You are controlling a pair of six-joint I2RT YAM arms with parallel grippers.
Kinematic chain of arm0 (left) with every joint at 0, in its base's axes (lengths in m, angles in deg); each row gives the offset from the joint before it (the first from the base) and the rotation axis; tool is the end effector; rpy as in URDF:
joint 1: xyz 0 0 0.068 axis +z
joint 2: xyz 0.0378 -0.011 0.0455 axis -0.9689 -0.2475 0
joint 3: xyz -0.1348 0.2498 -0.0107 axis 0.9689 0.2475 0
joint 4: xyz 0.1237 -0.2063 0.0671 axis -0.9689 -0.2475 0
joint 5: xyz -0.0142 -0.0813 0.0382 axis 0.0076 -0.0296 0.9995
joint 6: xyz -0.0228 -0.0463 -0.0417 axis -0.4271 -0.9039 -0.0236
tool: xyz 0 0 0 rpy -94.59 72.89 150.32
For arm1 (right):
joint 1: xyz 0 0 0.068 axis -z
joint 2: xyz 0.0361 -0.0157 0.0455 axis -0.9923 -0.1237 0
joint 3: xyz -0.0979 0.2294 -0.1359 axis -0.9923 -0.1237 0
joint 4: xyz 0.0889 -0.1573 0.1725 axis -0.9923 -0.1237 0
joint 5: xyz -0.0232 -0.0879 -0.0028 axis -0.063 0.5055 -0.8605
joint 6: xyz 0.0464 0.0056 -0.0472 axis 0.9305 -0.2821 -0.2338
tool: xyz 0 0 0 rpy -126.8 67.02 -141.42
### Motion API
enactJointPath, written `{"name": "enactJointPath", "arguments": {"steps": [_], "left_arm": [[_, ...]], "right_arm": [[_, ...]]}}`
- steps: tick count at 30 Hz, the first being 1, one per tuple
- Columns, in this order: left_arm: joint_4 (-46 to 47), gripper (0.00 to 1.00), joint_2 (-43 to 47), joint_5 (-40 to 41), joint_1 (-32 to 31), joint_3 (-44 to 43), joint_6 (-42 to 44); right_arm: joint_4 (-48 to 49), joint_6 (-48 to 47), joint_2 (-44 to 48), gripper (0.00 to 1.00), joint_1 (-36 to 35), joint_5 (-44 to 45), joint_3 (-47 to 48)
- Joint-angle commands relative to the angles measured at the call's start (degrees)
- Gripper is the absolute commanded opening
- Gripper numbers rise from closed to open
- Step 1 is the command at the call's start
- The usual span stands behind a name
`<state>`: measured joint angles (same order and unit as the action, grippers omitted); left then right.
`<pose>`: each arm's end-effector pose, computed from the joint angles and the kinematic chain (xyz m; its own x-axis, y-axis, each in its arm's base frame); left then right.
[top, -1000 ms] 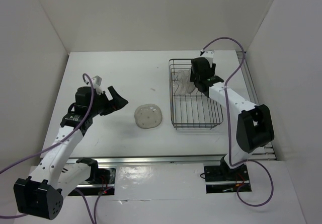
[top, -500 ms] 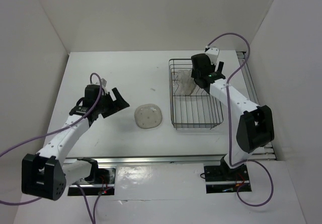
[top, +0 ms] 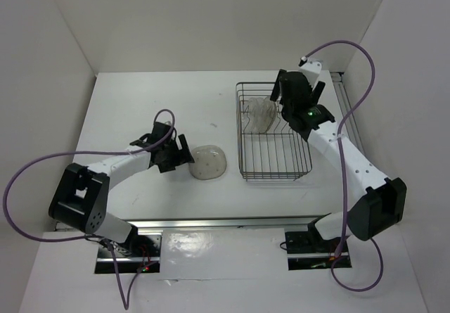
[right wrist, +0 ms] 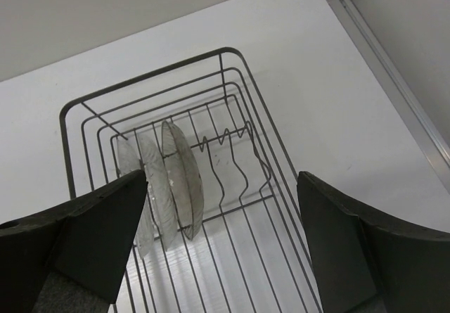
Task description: Load the plates into the dish rack
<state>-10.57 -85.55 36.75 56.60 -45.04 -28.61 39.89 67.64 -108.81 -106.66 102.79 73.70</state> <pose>0.2669 -0.0950 0.1877 -0.7856 -0.4698 -0.4027 -0.2755 0.8483 -0.4521 0.2951 0.0928 0.3795 -0.2919 0.1729 -0.9407 0.3514 0.9341 0.0627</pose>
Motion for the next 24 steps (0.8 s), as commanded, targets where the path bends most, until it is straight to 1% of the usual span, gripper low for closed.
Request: {"name": "enactJointPath", "arguments": {"steps": [1,3,5,7,9,11,12,13,14,15,16,18,19,21,22,23,24], "left_arm": [[1.00,0.91,-2.79,4.96,-1.23,-3.93,-2.20],[0.99,0.88,-4.81,7.15,-2.90,-5.86,-2.81],[-1.46,0.83,-8.14,9.08,-4.30,-8.49,-3.43],[-2.00,0.80,-10.35,9.70,-5.45,-9.65,-4.14],[-3.14,0.74,-13.24,10.32,-6.15,-10.79,-4.66],[-3.66,0.74,-13.79,11.03,-6.68,-11.41,-5.28],[-3.67,0.66,-14.40,11.55,-6.68,-11.41,-5.80],[-3.67,0.62,-14.40,12.08,-6.68,-11.41,-6.50],[-3.67,0.62,-14.40,12.08,-6.68,-10.89,-6.51],[-3.67,0.58,-14.93,12.86,-6.68,-10.88,-6.51],[-4.28,0.44,-14.93,13.65,-6.68,-10.88,-6.51],[-4.28,0.32,-15.64,14.27,-6.68,-10.88,-6.51],[-4.98,0.21,-16.42,14.28,-6.68,-10.88,-6.51],[-5.77,0.10,-17.82,14.81,-6.68,-11.49,-6.51],[-6.39,0.02,-18.35,16.20,-6.68,-12.54,-6.51],[-7.35,0.00,-18.88,16.91,-6.68,-13.33,-6.51],[-9.36,0.00,-18.89,17.78,-6.68,-14.04,-6.51]], "right_arm": [[1.50,-0.23,1.56,0.94,-1.89,-1.79,-1.84],[2.39,-0.23,2.10,0.94,-1.89,-2.41,-3.60],[2.40,-0.23,2.10,0.94,-2.42,-2.94,-4.13],[2.40,-0.76,2.10,0.94,-2.42,-3.46,-4.75],[3.80,-0.76,3.32,0.94,-2.42,-3.47,-5.54],[4.33,-0.76,3.94,0.94,-2.95,-4.17,-6.42],[4.85,-1.28,3.94,0.94,-2.95,-4.17,-7.03],[4.86,-1.28,4.46,0.94,-2.95,-4.69,-7.04],[4.86,-1.28,4.47,0.94,-2.95,-4.70,-7.04],[4.86,-1.28,4.47,0.94,-2.95,-4.70,-7.04],[4.86,-1.28,5.08,0.94,-2.95,-4.70,-7.04],[5.38,-1.28,5.87,0.94,-2.95,-5.31,-7.04],[5.39,-1.28,6.66,0.94,-2.95,-5.31,-7.04],[5.39,-1.28,7.19,0.94,-2.95,-5.31,-7.04],[5.39,-1.28,8.06,0.94,-2.95,-5.84,-7.65],[6.00,-1.81,8.94,0.94,-2.95,-5.84,-7.65],[6.61,-1.81,8.95,0.94,-2.95,-7.84,-8.35]]}}
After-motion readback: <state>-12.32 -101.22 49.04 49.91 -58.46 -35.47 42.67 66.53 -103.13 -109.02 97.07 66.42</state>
